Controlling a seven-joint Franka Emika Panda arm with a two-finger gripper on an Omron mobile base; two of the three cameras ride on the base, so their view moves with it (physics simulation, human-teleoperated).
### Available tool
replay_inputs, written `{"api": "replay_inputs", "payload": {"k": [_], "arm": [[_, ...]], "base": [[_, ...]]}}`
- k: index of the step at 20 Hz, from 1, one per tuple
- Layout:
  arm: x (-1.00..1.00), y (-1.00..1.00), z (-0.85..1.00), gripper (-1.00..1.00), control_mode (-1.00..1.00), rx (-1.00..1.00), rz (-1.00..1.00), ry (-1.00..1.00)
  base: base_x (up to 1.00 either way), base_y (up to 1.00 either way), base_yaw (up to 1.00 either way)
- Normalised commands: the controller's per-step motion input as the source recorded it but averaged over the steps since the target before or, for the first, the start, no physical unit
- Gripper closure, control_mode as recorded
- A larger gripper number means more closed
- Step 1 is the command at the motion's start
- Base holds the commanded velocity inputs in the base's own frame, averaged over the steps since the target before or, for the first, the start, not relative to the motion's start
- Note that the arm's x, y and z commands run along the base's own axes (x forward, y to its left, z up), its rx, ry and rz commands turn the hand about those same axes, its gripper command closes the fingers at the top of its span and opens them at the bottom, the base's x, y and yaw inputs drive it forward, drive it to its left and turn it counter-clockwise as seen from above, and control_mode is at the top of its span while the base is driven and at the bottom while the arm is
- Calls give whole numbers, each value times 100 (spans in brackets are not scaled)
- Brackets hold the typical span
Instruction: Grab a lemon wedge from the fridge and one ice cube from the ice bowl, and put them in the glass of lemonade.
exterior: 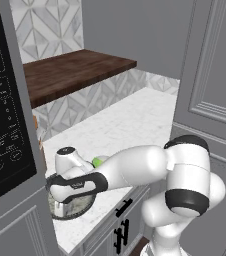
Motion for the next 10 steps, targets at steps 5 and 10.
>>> {"api": "replay_inputs", "payload": {"k": [5,10], "arm": [[0,0,0,100,-100,0,0,0],[0,0,0,100,-100,0,0,0]], "base": [[0,0,0],[0,0,0]]}}
